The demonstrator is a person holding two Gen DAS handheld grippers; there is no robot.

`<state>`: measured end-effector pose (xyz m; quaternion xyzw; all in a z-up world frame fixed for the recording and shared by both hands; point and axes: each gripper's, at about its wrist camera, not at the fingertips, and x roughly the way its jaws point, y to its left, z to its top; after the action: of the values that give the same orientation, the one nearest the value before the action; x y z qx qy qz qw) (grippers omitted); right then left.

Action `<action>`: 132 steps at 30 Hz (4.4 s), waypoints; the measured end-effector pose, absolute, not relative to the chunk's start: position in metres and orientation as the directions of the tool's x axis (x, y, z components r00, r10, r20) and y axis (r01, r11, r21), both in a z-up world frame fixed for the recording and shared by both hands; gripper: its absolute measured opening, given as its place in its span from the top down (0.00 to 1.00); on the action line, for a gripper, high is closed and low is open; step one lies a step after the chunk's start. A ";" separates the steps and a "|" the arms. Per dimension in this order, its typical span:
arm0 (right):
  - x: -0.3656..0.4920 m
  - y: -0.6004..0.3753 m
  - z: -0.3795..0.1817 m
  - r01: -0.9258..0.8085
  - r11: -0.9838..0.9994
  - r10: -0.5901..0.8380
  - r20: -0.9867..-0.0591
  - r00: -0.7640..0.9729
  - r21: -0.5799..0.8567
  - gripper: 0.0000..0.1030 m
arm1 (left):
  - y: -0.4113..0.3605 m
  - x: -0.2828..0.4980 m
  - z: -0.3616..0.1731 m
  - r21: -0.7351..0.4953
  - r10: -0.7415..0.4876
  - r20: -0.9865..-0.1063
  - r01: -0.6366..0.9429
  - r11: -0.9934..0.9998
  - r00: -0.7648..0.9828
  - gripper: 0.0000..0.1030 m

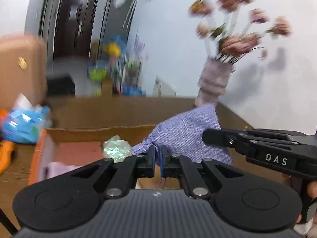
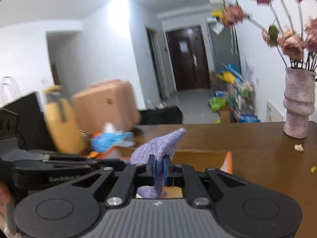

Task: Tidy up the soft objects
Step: 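Lift the lilac pouch with both grippers and carry it over the box, then lower the pouch into the box and open the grippers, then move both grippers to the light-blue plush toy and close on it, then lift the blue plush with both grippers and carry it over the box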

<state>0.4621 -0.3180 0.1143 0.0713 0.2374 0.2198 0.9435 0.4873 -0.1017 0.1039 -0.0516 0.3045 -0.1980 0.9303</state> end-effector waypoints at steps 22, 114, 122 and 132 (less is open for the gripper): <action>0.560 -0.315 0.110 -0.220 0.974 0.204 -0.628 0.751 0.053 0.48 | -0.092 0.547 0.115 -0.115 -0.240 -0.627 0.217 0.969 0.741 0.64; 0.237 -0.325 -0.020 -0.215 0.790 0.524 -0.449 0.724 0.574 0.65 | -0.063 0.279 -0.014 -0.577 -0.590 -0.561 0.237 0.782 0.581 0.66; 0.234 -0.324 -0.004 -0.250 0.799 0.516 -0.412 0.751 0.547 0.66 | -0.066 0.275 0.006 -0.551 -0.596 -0.508 0.297 0.780 0.622 0.67; 0.328 -0.342 0.072 -0.275 0.877 0.418 -0.344 0.841 0.393 0.66 | -0.102 0.391 0.078 -0.502 -0.632 -0.419 0.413 0.760 0.652 0.68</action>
<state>0.3280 -0.3421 0.0720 0.1665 0.2142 0.1834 0.9449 0.3911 -0.1017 0.0785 -0.1844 0.2964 -0.2936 0.8899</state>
